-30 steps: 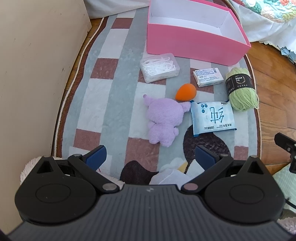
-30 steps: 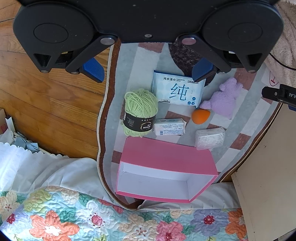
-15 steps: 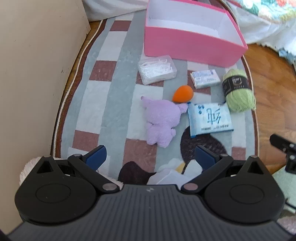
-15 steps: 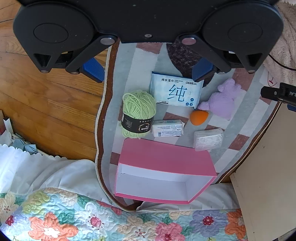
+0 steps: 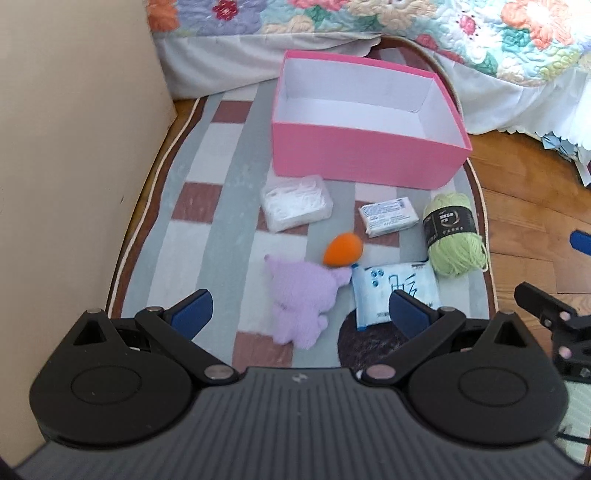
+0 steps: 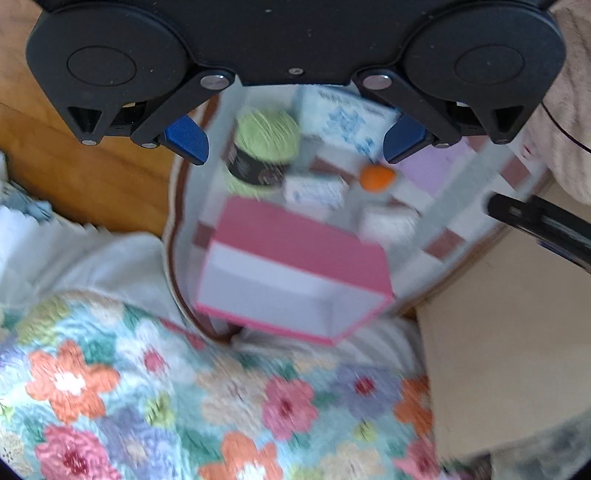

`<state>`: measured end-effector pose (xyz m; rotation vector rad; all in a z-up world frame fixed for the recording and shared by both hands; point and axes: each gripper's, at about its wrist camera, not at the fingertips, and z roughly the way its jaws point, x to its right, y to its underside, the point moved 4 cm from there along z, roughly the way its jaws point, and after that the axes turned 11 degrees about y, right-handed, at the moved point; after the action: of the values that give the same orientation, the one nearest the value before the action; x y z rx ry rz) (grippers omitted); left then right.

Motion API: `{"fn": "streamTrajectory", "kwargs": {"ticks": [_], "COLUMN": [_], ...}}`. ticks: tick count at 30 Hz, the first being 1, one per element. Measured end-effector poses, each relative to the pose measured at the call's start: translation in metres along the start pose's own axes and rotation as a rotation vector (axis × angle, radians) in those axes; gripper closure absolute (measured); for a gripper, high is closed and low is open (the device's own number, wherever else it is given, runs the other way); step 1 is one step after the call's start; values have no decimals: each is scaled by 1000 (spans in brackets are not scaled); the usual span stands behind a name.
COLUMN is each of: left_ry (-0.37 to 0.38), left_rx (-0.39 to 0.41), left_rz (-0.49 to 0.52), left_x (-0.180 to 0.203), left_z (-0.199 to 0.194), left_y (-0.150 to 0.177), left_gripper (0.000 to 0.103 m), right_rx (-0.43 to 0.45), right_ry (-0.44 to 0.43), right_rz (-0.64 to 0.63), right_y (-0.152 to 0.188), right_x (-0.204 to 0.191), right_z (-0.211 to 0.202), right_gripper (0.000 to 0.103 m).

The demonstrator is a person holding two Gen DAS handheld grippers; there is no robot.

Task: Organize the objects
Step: 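Move the left tool toward the green yarn skein and open it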

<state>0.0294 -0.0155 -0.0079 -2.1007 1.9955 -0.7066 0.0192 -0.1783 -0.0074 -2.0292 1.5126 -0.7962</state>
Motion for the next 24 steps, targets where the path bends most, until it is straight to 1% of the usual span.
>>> {"fn": "streamTrajectory", "kwargs": {"ticks": [2, 4, 7, 9, 11, 14, 16, 20, 22, 24], "left_ry": [22, 43, 68, 102, 152, 214, 249, 305, 329, 329], "left_rx": [-11, -15, -15, -17, -14, -8, -12, -9, -9, -10], "left_rz": [17, 17, 18, 16, 8, 3, -4, -6, 1, 14], "left_x": [6, 10, 19, 25, 31, 39, 44, 55, 60, 66], "left_z": [7, 14, 26, 34, 40, 50, 56, 67, 72, 78], "left_y": [-4, -6, -10, -12, -14, -19, -22, -27, -30, -33], "left_gripper": [0, 0, 0, 0, 0, 0, 0, 1, 1, 1], "right_rx": [40, 78, 144, 160, 145, 95, 60, 32, 24, 41], "right_ry": [-45, -70, -65, -55, -63, -143, -167, -160, -161, -150], "right_rz": [18, 23, 21, 29, 59, 97, 134, 176, 167, 135], "right_y": [-1, 0, 3, 4, 6, 10, 15, 25, 28, 29], "right_x": [4, 5, 10, 14, 21, 29, 32, 36, 35, 32], "right_z": [-1, -1, 1, 6, 13, 23, 30, 43, 49, 50], "right_gripper": [1, 1, 1, 1, 1, 1, 1, 1, 1, 1]}}
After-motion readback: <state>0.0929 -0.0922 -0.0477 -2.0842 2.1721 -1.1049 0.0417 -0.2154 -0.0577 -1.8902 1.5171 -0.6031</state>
